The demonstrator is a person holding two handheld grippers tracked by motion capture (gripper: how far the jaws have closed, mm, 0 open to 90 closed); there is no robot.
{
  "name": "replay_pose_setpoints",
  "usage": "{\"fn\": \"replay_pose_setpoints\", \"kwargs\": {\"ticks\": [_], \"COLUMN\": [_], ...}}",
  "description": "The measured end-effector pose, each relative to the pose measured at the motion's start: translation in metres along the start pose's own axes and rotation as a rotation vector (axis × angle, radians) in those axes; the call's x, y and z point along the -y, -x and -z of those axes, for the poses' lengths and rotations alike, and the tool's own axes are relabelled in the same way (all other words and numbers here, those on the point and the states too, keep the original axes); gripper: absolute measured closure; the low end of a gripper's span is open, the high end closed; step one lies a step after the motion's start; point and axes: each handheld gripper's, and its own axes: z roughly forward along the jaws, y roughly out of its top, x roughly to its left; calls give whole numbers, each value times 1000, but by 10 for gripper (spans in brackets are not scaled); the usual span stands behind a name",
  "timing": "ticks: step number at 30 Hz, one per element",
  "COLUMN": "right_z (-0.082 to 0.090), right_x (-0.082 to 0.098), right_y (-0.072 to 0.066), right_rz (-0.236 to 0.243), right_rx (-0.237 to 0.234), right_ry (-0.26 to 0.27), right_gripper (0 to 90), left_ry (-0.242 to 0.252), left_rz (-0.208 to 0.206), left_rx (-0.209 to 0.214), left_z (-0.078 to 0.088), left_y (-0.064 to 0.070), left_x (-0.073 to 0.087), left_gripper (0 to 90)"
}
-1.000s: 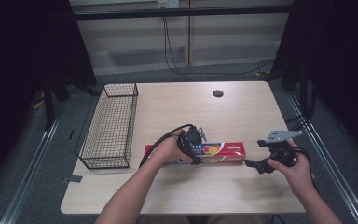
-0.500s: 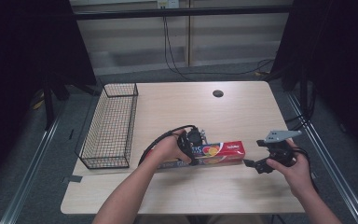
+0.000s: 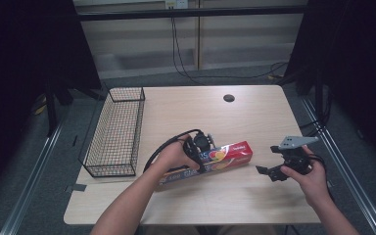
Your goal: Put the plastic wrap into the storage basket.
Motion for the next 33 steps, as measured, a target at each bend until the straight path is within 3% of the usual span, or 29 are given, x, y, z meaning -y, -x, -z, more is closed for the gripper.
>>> {"fn": "replay_pose_setpoints", "kwargs": {"ticks": [2,8,12,13,16,26,27,28,33], "right_z": [0,0,0,0,0,0,0,0,0], "right_x": [0,0,-1,-1,-1,-2,-2,-2,-2], "right_y": [0,0,0,0,0,-1,-1,-1,0], "right_rz": [-2,-1,-1,1,1,3,3,3,4], "right_rx": [-2,-1,-1,-2,-1,-2,1,0,-1], "right_ry": [-2,0,0,0,0,4,1,4,2], "right_gripper": [25,25,25,25,25,25,25,25,25], "left_ry": [-15,-4,-9,1,-18,-8,12,-1,1], "left_rz": [5,75,79,105,89,160,181,172,209], "left_rx": [-5,-7,-15,-8,-15,-22,-34,-37,-44], "left_z": [5,19,27,28,35,50,50,52,59], "left_y": [-3,-6,-10,-8,-10,-16,-14,-15,-18], "left_x": [2,7,10,11,12,17,18,19,23], "left_gripper": [425,425,425,425,425,425,425,425,425]}}
